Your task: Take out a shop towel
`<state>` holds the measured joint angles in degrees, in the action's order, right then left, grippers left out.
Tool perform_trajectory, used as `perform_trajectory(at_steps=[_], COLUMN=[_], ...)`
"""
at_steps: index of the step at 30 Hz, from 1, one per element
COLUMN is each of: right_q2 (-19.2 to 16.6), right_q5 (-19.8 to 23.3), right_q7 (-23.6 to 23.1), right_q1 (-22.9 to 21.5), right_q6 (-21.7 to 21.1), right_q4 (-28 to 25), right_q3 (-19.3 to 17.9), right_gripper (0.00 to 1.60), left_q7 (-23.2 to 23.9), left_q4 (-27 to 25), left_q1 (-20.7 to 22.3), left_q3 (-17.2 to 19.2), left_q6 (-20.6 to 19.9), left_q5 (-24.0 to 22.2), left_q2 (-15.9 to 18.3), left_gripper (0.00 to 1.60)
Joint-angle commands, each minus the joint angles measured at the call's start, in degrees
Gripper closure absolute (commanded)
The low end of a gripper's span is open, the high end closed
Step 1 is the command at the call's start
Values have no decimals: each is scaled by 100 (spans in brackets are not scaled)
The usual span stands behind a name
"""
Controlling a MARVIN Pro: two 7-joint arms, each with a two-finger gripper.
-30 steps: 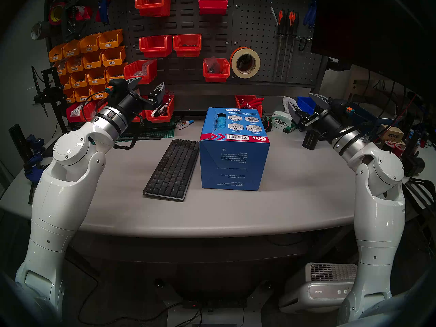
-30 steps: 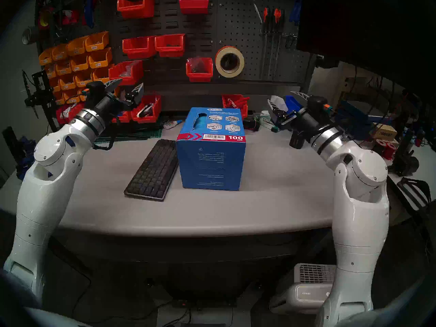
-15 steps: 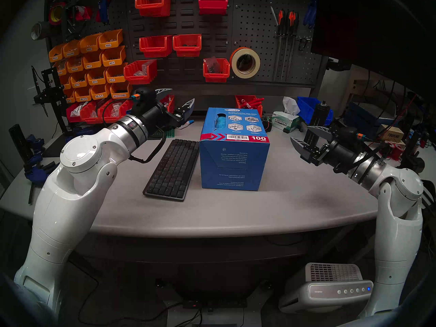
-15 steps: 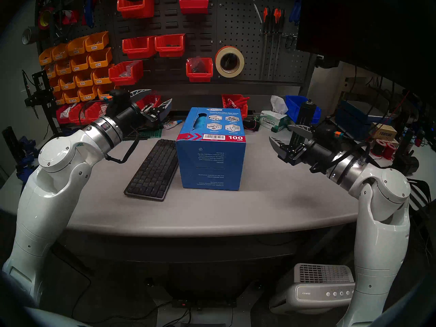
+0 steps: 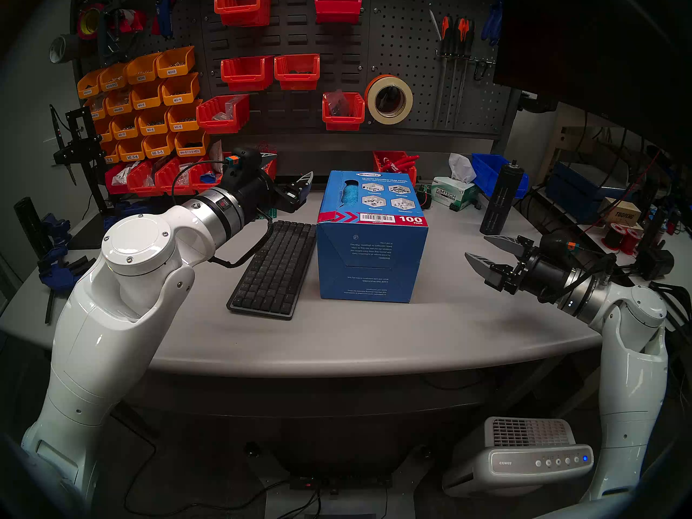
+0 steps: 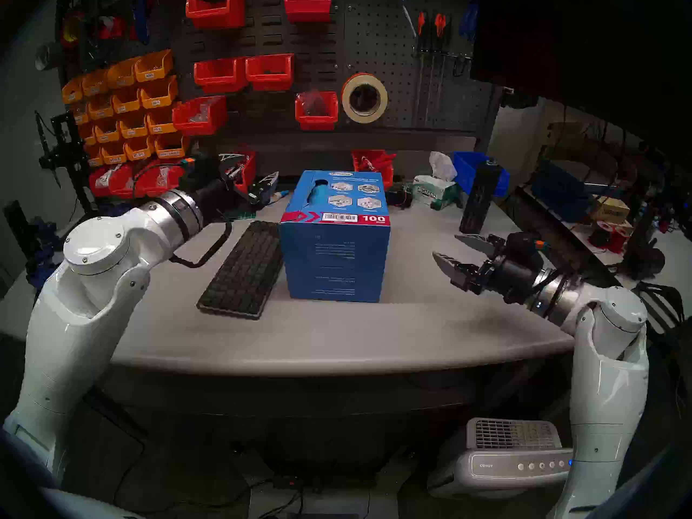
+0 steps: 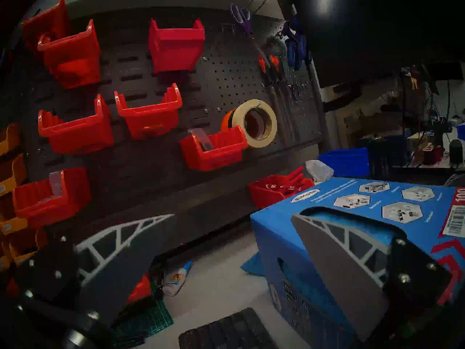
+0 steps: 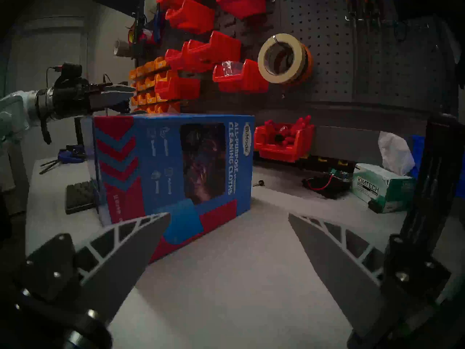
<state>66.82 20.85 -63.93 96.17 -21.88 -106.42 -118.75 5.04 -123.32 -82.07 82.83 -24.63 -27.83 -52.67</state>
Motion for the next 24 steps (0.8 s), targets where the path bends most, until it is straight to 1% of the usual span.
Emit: perform_trajectory(at_steps=[1,4,6,8,13,15,17,18,19,20,22,23,24], right_q2=[-227,-220,-305,-288,-309,-359,-351,-363,-363,-352,-349,-343,-343], right_q5=[156,114,137,98,148,164,187,184,184,196,209,215,214], right_q7=[151,80,101,45,3,-69,-88,-104,-104,-110,-138,-145,-154], right_q1=[-579,-804,-809,-990,-1051,-1079,-1097,-1103,-1103,-1109,-1116,-1118,-1119], right_q6=[192,213,226,212,188,150,122,120,120,114,104,104,101], right_q4=[69,199,203,288,190,111,75,63,63,54,50,50,50], right_q3=[330,484,568,642,693,730,733,740,740,738,740,737,737], right_gripper=[0,0,0,0,0,0,0,0,0,0,0,0,0], left_q7=[-55,-58,-75,-91,-156,-103,28,157,157,265,614,669,835], left_q4=[-55,-56,-77,-123,-184,-131,-28,39,39,98,233,277,363], left_q1=[234,223,196,158,72,32,69,119,119,158,279,340,435], left_q3=[52,63,96,148,253,335,345,314,314,316,305,321,341], left_q6=[38,28,34,36,-71,-172,-218,-214,-214,-221,-142,-169,-173], left_q5=[58,80,72,85,51,-83,-147,-138,-138,-203,-354,-437,-442], left_q2=[-23,-31,-46,-32,-23,-36,35,148,148,187,369,387,403], left_gripper=[0,0,0,0,0,0,0,0,0,0,0,0,0])
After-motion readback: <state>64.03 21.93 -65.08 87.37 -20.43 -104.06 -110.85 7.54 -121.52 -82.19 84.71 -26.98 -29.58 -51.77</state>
